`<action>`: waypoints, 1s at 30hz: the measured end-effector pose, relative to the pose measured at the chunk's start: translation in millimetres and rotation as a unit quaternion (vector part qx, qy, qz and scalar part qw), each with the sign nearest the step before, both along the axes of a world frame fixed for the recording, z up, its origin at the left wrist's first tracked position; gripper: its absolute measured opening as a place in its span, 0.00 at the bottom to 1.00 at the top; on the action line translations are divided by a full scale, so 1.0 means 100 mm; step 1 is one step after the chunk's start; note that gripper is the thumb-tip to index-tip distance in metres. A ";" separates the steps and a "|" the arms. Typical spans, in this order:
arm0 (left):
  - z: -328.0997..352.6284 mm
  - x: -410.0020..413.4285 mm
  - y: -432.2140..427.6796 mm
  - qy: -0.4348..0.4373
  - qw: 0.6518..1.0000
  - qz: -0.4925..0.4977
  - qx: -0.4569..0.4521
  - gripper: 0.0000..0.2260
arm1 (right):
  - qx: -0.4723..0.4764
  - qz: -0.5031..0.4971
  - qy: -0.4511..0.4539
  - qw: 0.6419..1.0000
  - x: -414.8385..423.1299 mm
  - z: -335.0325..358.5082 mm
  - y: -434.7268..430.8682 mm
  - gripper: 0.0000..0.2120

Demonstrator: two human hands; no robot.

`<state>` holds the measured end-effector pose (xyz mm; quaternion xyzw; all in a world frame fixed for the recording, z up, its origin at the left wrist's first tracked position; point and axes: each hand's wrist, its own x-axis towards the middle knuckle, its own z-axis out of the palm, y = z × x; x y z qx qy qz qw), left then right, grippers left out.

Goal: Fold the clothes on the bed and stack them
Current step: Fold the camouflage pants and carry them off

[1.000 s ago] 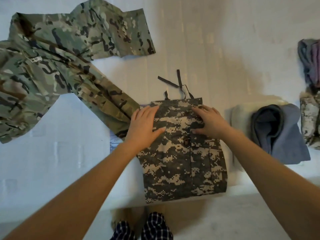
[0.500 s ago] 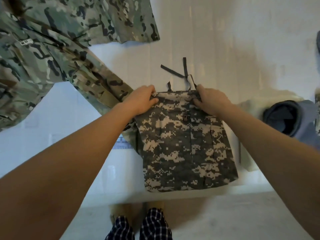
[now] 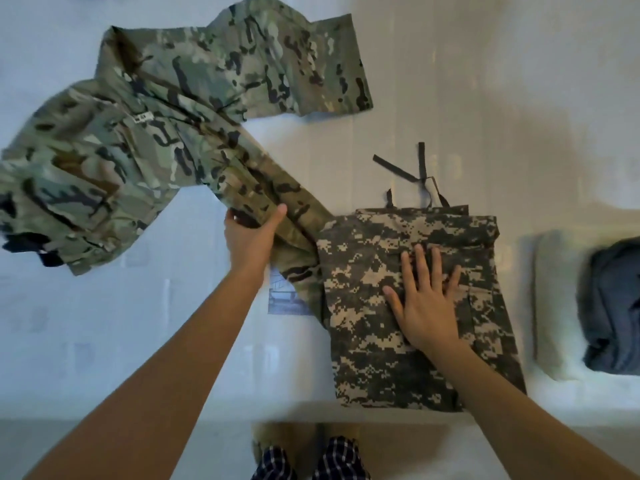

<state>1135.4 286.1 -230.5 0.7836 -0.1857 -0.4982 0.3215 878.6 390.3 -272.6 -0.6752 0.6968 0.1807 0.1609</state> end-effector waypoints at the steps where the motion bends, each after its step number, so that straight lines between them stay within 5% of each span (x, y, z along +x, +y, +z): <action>1: -0.01 0.00 -0.18 0.021 0.999 0.026 0.003 0.38 | 0.007 0.004 0.000 1.000 -0.01 0.01 0.00 0.33; 6: 0.21 0.32 -0.41 0.024 0.992 0.127 0.013 0.03 | 0.093 -0.001 0.022 0.995 0.01 0.07 -0.10 0.34; 11: 1.05 0.94 0.36 -0.058 0.984 0.142 -0.091 0.05 | 0.220 -0.020 0.025 0.975 0.16 0.56 -0.43 0.35; 14: 1.49 1.12 0.84 -0.113 0.990 -0.001 -0.081 0.04 | 0.133 -0.151 -0.187 0.962 0.84 1.15 -0.73 0.34; 16: 1.89 1.13 1.09 -0.125 0.983 -0.111 -0.080 0.03 | 0.190 -0.276 -0.445 0.830 1.54 1.76 -0.91 0.36; 18: 2.24 1.08 1.29 -0.120 0.964 -0.222 -0.085 0.10 | 0.331 -0.329 -0.570 0.676 2.14 2.29 -0.99 0.32; 19: 2.38 1.06 1.40 -0.116 0.951 -0.270 -0.093 0.12 | 0.366 -0.337 -0.579 0.646 2.39 2.49 -0.97 0.29; 20: 2.50 1.07 1.50 -0.109 0.941 -0.307 -0.096 0.12 | 0.377 -0.336 -0.566 0.652 2.59 2.66 -0.93 0.24; 23: 2.78 1.33 1.79 0.053 0.948 -0.308 -0.065 0.06 | 0.293 -0.323 -0.517 0.737 2.95 2.96 -0.70 0.05; 26: 2.84 1.77 2.09 0.241 0.960 -0.142 -0.009 0.19 | 0.244 -0.318 -0.557 0.728 3.07 3.24 -0.50 0.09; 30: 2.57 2.13 2.42 0.496 0.842 0.198 0.076 0.38 | 0.219 -0.284 -0.611 0.706 3.07 3.77 -0.26 0.07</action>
